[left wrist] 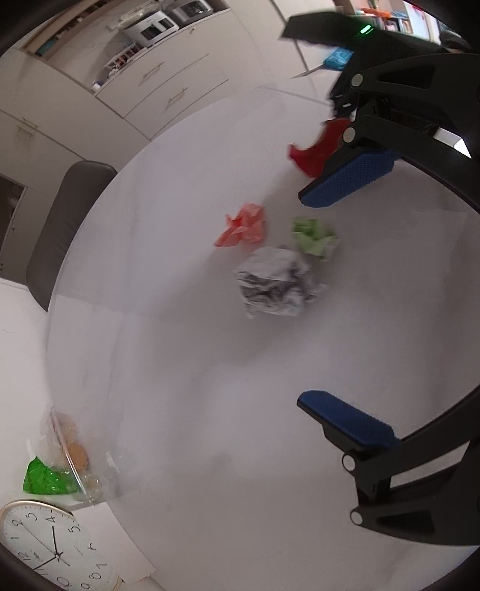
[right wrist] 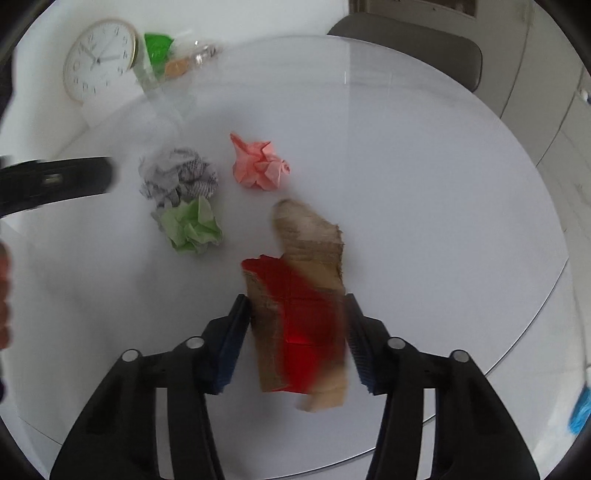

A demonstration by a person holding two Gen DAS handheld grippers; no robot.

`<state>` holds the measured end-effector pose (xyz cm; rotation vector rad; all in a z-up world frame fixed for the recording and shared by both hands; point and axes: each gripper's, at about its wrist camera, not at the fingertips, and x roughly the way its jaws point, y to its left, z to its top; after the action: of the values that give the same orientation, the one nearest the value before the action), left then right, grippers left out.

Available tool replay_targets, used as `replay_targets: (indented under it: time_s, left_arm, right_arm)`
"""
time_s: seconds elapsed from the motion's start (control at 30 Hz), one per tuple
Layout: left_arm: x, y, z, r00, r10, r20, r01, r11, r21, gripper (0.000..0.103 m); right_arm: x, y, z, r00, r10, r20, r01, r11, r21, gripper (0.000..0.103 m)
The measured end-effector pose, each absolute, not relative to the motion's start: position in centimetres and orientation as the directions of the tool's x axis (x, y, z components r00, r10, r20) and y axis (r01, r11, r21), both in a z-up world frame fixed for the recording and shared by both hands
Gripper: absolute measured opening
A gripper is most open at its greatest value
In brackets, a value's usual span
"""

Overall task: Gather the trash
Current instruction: 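Grasp the brown cardboard with red bag with the right tool while the left tool grasps white crumpled paper, then carry the cardboard and white paper to the wastebasket and release both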

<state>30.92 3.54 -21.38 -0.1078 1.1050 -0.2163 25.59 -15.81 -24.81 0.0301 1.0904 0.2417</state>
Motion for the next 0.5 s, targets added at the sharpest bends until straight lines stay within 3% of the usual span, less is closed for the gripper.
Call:
replay_targets:
  time_s: [0.2,0.3,0.4,0.5]
  left_arm:
    - [33.6,1.1,-23.2,0.431,-0.167,-0.887,0.114,0.985,-0.130,0.085]
    - [34.8,0.6,-24.4,0.402,-0.155,-0.903,0.091,0.988,-0.129,0.073]
    - [35.6,0.6,-25.7,0.360,-0.164,-0.918,0.068,0.986,-0.149,0.048]
    - [35.6,0.8,-25.8,0.368,-0.166,-0.915,0.059,0.986,-0.155,0.042]
  right_arm:
    - [24.4,-17.2,-23.3,0.455,0.243,-0.857,-0.158,0.969,0.191,0.044]
    - [24.2,-17.6,-22.4,0.467,0.261,-0.845,-0.145,0.965,0.218,0.044]
    - [23.3,-18.5,-21.7,0.474,0.303,-0.827,-0.125,0.953,0.278,0.044]
    - [22.5,-18.9,-21.0,0.485,0.313,-0.817,-0.112,0.948,0.297,0.044]
